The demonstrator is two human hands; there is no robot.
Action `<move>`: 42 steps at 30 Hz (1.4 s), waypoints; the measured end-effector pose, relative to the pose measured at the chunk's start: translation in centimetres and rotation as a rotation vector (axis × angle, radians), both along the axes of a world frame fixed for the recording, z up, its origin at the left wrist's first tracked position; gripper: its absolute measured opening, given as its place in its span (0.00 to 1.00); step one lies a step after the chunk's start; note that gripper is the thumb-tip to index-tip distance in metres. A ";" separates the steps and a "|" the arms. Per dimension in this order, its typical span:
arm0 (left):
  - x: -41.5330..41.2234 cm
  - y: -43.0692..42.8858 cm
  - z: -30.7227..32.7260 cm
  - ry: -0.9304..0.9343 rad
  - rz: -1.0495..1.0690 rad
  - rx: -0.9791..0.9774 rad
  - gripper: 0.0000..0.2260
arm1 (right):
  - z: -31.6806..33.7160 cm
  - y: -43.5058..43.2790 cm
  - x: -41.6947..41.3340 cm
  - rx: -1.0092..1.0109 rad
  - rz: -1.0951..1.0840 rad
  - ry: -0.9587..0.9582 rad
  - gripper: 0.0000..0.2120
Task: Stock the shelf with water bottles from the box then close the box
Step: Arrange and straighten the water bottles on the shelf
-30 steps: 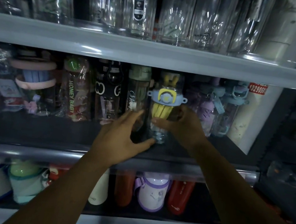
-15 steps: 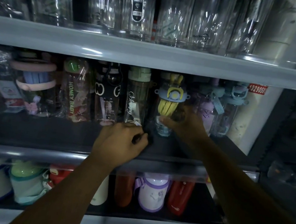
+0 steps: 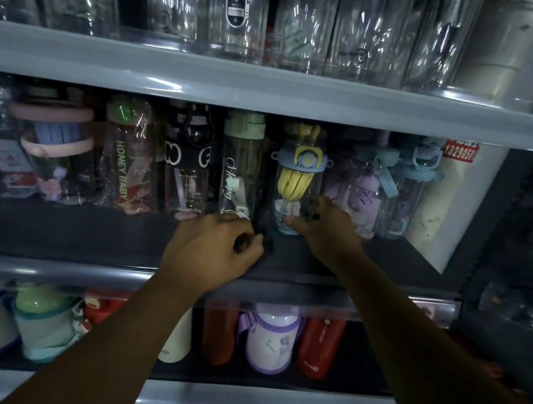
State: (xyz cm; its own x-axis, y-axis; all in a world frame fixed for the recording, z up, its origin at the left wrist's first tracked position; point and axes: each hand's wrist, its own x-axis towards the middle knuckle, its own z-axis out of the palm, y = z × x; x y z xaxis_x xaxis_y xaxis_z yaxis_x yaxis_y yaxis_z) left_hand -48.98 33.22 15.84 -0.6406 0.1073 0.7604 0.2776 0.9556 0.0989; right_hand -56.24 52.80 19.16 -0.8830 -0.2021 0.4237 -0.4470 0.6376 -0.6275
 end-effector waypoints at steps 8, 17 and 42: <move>0.1 0.0 0.1 -0.038 -0.023 0.028 0.19 | -0.1 0.8 0.7 -0.021 0.056 -0.095 0.20; 0.0 0.5 0.5 -0.079 0.009 0.002 0.19 | -1.0 9.2 2.8 -0.116 -0.148 0.193 0.09; -2.2 12.7 1.3 -0.268 -0.032 0.426 0.12 | 0.4 9.1 -3.4 -0.202 -0.052 -0.078 0.34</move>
State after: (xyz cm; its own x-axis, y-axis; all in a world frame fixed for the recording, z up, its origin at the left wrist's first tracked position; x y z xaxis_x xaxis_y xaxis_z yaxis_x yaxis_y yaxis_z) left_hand -51.19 45.93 17.16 -0.8209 -0.1535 0.5501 0.2179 0.8062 0.5501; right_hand -59.62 61.94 19.58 -0.9216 -0.0730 0.3811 -0.3618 0.5165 -0.7761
